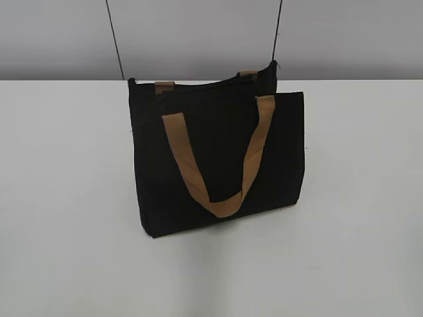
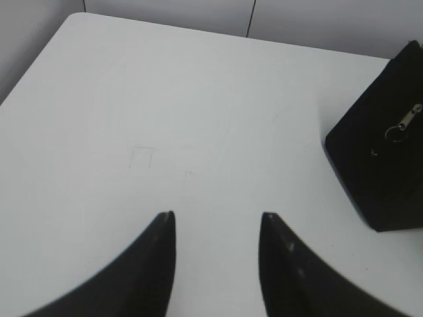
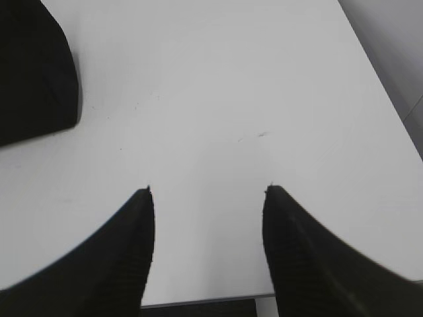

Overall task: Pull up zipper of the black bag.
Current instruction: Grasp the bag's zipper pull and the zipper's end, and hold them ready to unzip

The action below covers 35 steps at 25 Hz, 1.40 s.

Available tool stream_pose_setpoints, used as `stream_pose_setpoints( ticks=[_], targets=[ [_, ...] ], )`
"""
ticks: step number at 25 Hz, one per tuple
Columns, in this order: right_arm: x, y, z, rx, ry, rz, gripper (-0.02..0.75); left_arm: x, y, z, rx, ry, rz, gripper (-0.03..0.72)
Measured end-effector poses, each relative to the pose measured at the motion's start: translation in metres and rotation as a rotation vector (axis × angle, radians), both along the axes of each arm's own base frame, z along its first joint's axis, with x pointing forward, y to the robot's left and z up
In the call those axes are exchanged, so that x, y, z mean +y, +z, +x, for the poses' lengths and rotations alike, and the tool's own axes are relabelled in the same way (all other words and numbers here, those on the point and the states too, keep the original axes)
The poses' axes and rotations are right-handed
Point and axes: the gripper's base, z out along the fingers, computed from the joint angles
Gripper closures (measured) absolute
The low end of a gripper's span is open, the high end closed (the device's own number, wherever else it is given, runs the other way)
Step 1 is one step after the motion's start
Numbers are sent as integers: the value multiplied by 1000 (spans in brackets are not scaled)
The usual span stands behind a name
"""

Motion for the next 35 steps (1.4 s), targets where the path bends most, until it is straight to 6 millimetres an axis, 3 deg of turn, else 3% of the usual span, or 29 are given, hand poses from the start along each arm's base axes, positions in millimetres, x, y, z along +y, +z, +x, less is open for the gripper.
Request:
stream_pose_setpoints(
  ticks=[22, 27, 35],
  targets=[
    [0, 0, 0, 0, 0, 0, 325, 0, 0, 1, 7, 0, 1, 370],
    [0, 0, 0, 0, 0, 0, 325, -1, 12, 14, -13, -9, 16, 370],
    [0, 0, 0, 0, 0, 0, 325, -7, 41, 53, -236, -44, -27, 370]
  ],
)
